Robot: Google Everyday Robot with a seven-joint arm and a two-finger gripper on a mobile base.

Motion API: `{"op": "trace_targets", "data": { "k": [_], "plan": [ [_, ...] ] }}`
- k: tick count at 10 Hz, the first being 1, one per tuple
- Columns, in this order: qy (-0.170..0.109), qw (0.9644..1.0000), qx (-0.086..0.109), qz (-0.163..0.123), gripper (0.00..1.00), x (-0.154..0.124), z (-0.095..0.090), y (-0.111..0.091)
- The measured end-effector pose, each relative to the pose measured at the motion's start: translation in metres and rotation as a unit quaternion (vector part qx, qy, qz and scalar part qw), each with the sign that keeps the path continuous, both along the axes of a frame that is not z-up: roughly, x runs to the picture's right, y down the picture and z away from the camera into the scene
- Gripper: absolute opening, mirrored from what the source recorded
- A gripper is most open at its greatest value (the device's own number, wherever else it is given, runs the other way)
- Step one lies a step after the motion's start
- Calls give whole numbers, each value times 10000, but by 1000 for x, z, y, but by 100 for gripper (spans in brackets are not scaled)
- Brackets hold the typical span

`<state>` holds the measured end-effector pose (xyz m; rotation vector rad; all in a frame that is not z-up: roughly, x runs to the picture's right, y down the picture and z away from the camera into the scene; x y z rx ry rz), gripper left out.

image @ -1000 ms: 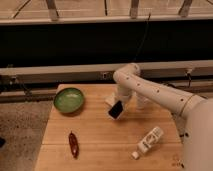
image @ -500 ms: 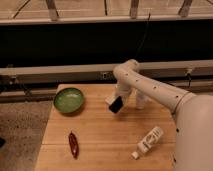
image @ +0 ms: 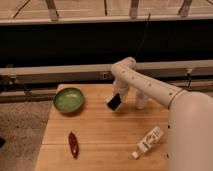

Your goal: Place the eraser on the white sponge

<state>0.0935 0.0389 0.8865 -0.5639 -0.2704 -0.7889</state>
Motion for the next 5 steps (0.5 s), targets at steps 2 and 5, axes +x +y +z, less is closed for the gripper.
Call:
{"op": "trace_targets", "data": {
  "k": [2, 5],
  "plan": [
    [-12, 10000, 5, -15, 0, -6, 4, -4],
    [-11, 10000, 16, -45, 0, -6, 7, -5]
  ]
}}
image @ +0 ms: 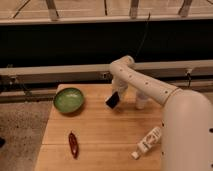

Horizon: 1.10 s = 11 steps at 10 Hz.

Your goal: Place the eraser on the white sponge

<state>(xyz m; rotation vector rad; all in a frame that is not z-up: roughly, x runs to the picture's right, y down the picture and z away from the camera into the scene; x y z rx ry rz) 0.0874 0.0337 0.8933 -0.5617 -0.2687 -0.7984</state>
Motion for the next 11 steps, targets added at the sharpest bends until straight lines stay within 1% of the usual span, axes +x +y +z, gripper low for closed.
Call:
{"op": "trace_targets", "data": {
  "k": [2, 5, 6, 7, 9, 10, 11],
  "plan": [
    [-37, 10000, 33, -45, 0, -3, 5, -4],
    [-51, 10000, 29, -75, 0, -3, 6, -4],
    [-61, 9999, 20, -105, 1, -4, 6, -5],
    [-82, 9999, 15, -136, 5, -6, 7, -6],
    [-104, 9998, 26, -161, 5, -6, 9, -7],
    [-119, 9998, 25, -182, 10, -6, 10, -7],
    [-129, 9997, 23, -197, 11, -7, 10, -7]
  ]
}}
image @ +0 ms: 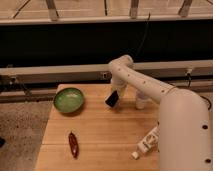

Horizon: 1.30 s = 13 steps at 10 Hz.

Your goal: Place the eraser on the white sponge

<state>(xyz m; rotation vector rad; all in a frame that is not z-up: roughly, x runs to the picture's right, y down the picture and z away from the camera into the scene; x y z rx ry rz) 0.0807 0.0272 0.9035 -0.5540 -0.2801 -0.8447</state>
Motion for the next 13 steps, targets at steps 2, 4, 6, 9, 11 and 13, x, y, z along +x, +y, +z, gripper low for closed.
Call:
{"op": "trace_targets", "data": {
  "k": [2, 4, 6, 9, 11, 13],
  "plan": [
    [-32, 10000, -3, -38, 11, -1, 2, 0],
    [-58, 10000, -7, -78, 11, -3, 3, -1],
    [-78, 9999, 1, -111, 13, -3, 4, -3],
    [-108, 9998, -11, -164, 37, -5, 5, -3],
    [-129, 9997, -15, -202, 50, -6, 6, -3],
    [-138, 9996, -20, -231, 66, -5, 6, -4]
  ]
}}
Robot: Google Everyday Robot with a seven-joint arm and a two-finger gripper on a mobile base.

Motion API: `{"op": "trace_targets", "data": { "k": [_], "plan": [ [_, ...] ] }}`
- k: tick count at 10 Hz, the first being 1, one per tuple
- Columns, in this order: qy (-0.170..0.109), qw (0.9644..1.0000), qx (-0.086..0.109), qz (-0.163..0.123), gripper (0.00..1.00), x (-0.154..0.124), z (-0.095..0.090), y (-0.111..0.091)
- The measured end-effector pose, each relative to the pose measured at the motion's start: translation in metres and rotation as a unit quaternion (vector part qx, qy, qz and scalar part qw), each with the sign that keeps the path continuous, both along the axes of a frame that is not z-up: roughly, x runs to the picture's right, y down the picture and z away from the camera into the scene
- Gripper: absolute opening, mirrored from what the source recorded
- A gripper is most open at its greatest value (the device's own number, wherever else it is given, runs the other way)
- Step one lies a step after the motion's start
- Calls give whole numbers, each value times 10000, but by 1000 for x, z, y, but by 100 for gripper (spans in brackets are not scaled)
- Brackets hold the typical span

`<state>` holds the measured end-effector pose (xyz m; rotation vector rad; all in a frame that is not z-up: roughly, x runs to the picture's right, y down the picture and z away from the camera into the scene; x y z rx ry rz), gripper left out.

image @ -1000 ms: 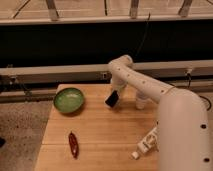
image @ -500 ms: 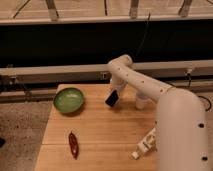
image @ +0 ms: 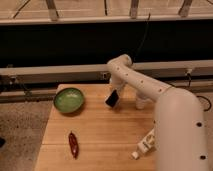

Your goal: Place the eraser on the white sponge

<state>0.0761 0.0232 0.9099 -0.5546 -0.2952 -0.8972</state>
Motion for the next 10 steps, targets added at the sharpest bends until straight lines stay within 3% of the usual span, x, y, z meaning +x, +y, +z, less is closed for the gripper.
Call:
{"op": "trace_targets", "data": {
  "k": [1, 3, 6, 7, 8, 10],
  "plan": [
    [-11, 10000, 4, -17, 73, -1, 0, 0],
    [-42, 10000, 3, -56, 70, -4, 1, -1],
    [-69, 9999, 8, -99, 42, -3, 2, -2],
    [-82, 9999, 11, -116, 38, -3, 2, -2],
    [-94, 9999, 7, -132, 40, -4, 3, -2],
    [-125, 9998, 7, -180, 55, -7, 4, -3]
  ]
}}
